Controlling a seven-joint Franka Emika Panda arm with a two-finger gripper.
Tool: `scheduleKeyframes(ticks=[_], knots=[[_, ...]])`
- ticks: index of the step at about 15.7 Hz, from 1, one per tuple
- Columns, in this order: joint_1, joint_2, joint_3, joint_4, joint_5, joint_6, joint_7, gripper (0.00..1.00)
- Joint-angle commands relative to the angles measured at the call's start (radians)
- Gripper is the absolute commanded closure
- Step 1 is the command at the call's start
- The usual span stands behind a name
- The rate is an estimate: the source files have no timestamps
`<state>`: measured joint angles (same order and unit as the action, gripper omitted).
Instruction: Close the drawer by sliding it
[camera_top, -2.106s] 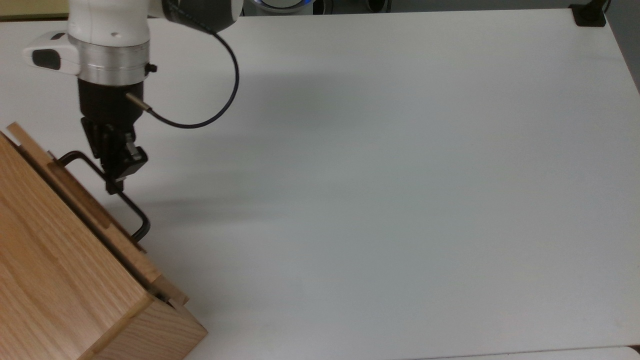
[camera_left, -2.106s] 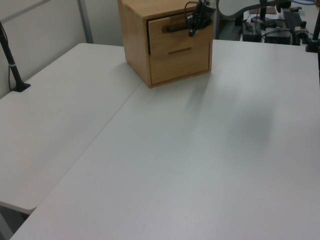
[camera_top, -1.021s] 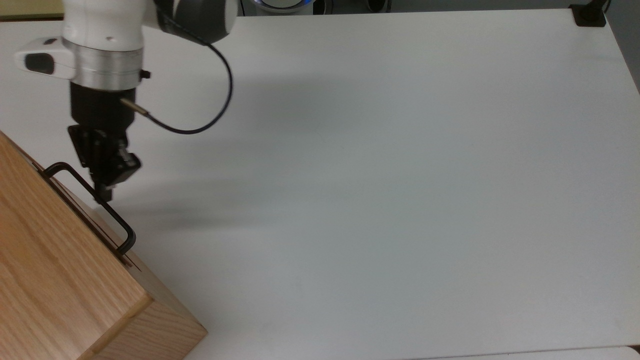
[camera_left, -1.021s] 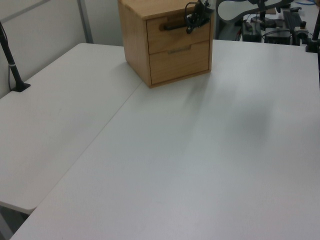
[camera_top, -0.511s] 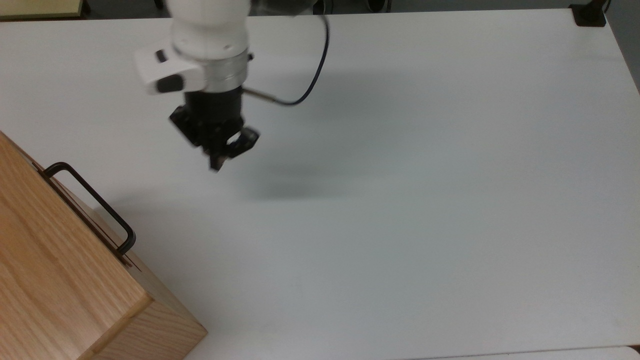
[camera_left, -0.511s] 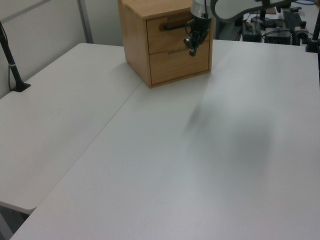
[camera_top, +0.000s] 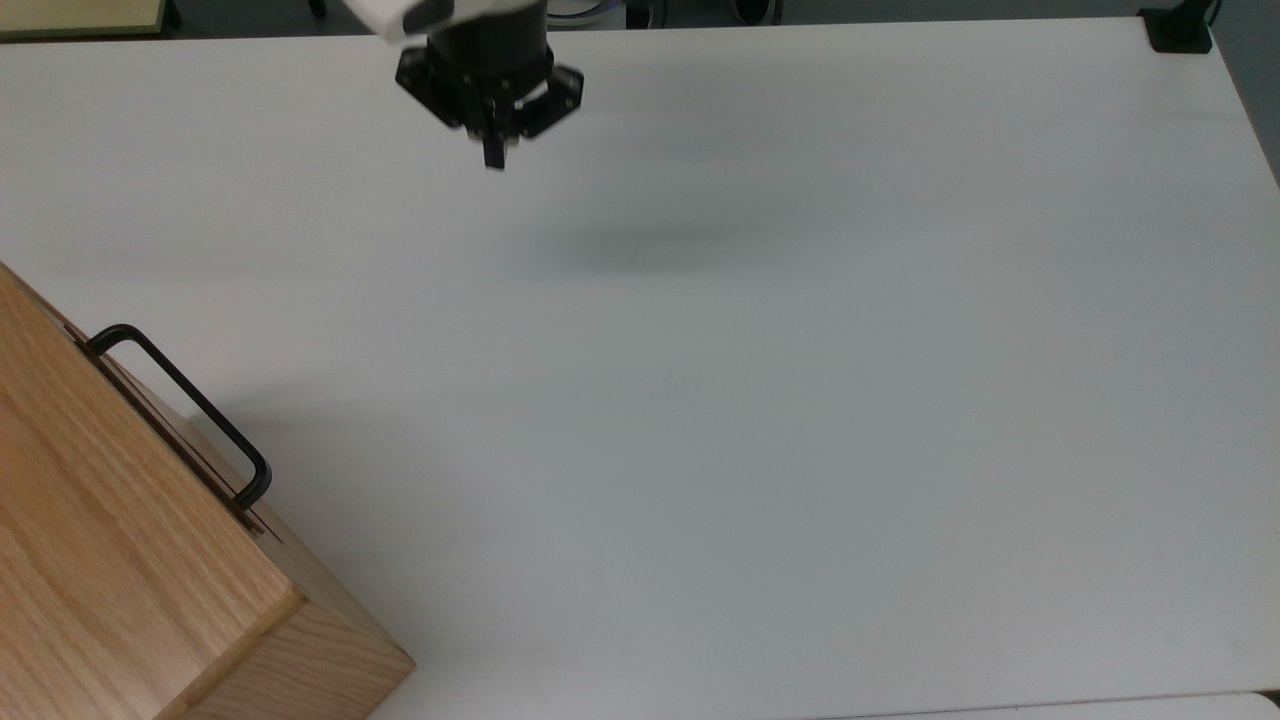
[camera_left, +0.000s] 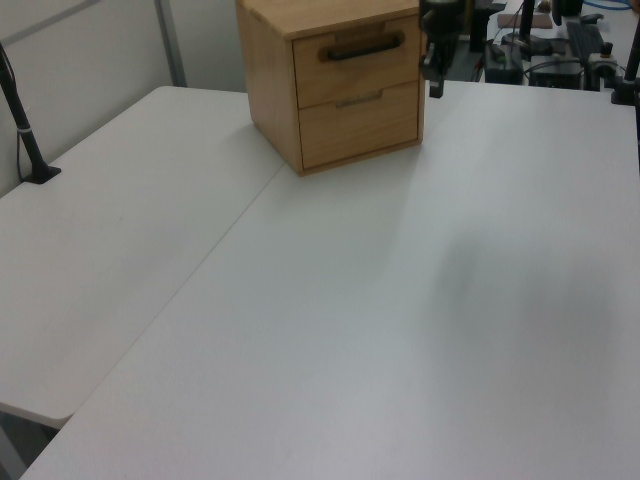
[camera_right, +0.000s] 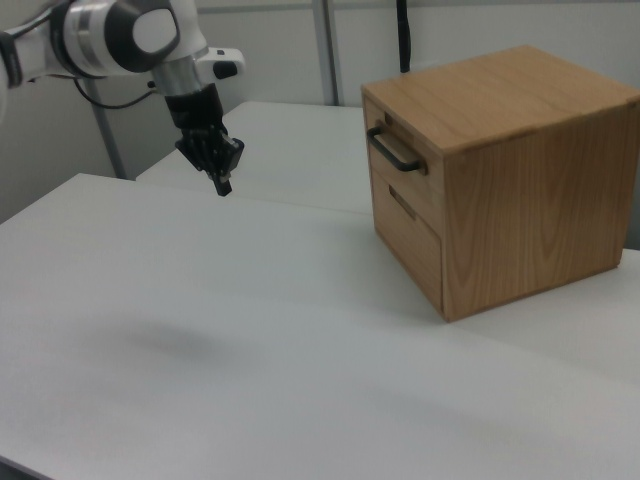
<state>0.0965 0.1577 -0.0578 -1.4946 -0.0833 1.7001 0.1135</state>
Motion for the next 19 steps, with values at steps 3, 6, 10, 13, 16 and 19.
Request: scheduleKeyframes(ticks=[3,6,10,13,16,19], knots=[[-0.064,-0.173,-0.002,-0.170,0.095,0.000,-0.115,0.98],[-0.080,-0.181,0.003,-0.171,0.103,-0.026,-0.118,0.64],[-0.074,-0.168,0.001,-0.164,0.100,-0.025,-0.110,0.00],[-0.077,-0.172,0.000,-0.164,0.083,-0.025,-0.106,0.00],[-0.078,-0.173,-0.002,-0.165,0.082,-0.023,-0.055,0.00],[-0.078,-0.168,-0.002,-0.164,0.077,-0.019,-0.055,0.00]])
